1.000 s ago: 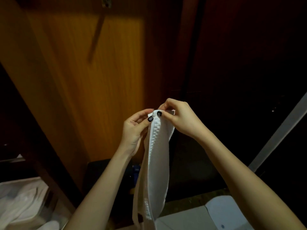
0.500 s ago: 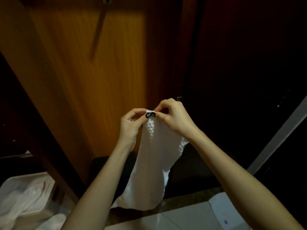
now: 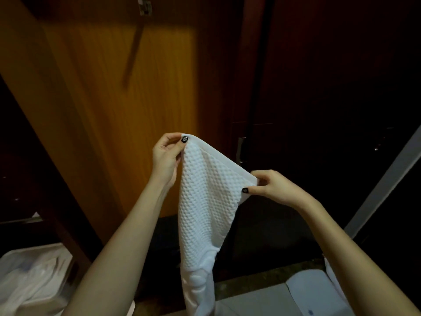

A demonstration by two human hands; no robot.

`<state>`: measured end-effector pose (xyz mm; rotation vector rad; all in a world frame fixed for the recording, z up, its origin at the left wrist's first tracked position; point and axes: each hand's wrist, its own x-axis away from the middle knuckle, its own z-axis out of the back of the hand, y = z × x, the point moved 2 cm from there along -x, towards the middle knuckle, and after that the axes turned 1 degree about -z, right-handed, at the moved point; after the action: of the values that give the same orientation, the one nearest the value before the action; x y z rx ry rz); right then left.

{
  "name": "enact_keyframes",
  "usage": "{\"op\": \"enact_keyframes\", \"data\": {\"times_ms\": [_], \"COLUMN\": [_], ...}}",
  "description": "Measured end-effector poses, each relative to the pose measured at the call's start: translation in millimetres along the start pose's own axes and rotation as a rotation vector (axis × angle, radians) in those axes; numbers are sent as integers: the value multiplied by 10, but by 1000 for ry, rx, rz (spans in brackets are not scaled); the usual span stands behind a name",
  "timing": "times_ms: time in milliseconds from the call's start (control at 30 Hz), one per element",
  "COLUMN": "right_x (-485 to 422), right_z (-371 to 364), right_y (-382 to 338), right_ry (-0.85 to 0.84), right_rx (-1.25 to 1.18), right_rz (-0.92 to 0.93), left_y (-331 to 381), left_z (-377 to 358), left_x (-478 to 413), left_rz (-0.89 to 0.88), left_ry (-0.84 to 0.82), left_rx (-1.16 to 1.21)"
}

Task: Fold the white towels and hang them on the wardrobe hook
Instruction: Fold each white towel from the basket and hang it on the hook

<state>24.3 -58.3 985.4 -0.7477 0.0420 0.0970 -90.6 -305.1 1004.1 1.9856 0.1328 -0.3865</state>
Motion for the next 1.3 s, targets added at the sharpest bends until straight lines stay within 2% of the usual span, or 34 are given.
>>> {"op": "enact_keyframes", "data": {"times_ms": [133,233,300,367,500,667,833,900,1100,1300], "right_x": [67,68,40,1,44,177,322,382,475,557], "right_z": [34,105,201,310,354,290,277,283,289,406], "right_y": [43,-24,-101,-174,-313,-171,36,108,249,257], "right_ry": [176,321,332,266,122,307,260,283,503,544], "right_rx": [57,62,16,-38,-68,111,300,283,173,41], "right_rz": [61,113,118,108,162,121,53,21,-4,-5], "left_y": [-45,23,94,136,134,94,37,27,47,45], "left_z": [-18,26,63,106,125,21,-83,-114,-216,-221], "left_x": [-45,-144,-224,-291,-305,-337,-335,-333,-339,-316], "left_rz": [-2,-70,-158,-224,-210,-163,-91,-80,-109,-128], "left_ry": [5,-18,-81,-115,-86,-119,-179,-207,-265,-223], "left_rx": [-40,-209,-383,-470,-416,-360,-240,-200,-227,-312]}}
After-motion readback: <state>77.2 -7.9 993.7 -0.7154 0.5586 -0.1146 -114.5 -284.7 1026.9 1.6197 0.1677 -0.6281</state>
